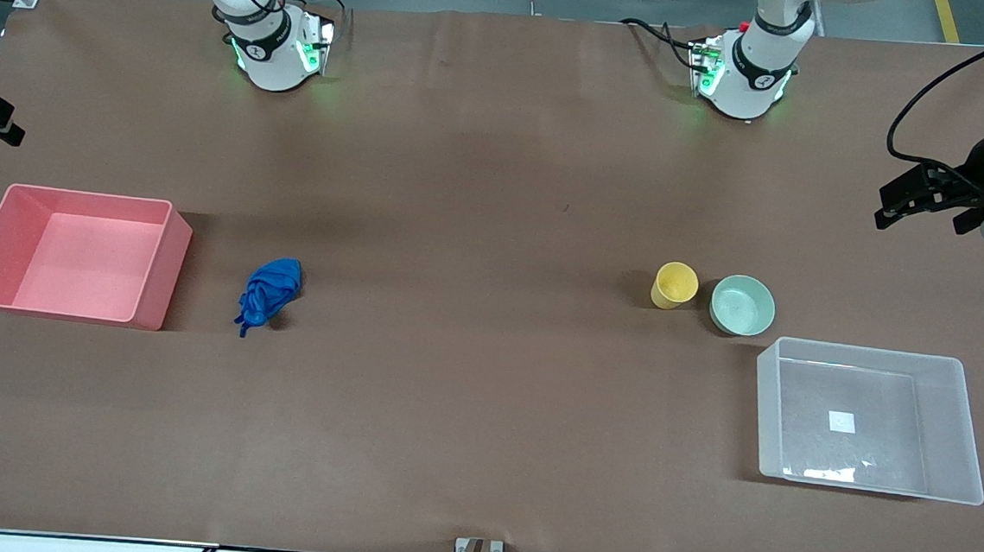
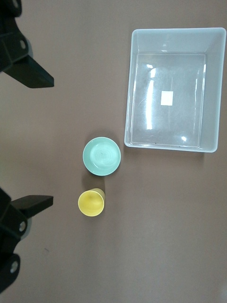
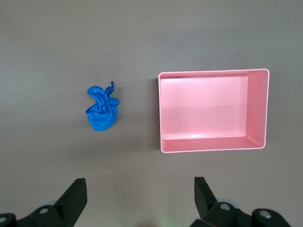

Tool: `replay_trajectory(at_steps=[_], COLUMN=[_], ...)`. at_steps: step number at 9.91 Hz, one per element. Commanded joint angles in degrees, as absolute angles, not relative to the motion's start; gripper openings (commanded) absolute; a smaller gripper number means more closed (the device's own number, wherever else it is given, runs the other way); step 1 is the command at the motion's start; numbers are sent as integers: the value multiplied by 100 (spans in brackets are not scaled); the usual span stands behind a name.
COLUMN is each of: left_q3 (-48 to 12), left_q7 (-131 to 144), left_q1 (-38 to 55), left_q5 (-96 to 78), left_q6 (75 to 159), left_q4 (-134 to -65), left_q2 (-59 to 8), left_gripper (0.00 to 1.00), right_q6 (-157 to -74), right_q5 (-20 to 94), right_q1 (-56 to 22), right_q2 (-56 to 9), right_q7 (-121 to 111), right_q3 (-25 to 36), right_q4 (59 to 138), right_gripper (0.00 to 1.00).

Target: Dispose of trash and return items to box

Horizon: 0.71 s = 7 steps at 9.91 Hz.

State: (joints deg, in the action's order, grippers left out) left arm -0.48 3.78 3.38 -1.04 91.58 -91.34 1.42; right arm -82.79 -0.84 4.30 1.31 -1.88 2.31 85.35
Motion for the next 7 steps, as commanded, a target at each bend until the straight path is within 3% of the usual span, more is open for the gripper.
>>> replay_trajectory(at_steps=[1, 4, 7], left_q3=[26, 114, 158], left_q7=[283, 132, 132], left_q1=[229, 237, 185], left_q5=[-9, -26, -44], left_q6=[9498, 10657, 11904], left_q4=[-9543, -10701, -12168], left_q2=[36, 35, 44], left_gripper=[100, 100, 100], right_q6=[-8279, -8542, -10609], right_q5=[-97, -53, -53], right_q1=[361, -358, -790], right_q2=[132, -489, -1194], right_q7=[-220, -141, -18], right_q3=[255, 211, 211], right_q4=[8525, 8805, 10163], right_gripper=[100, 100, 100])
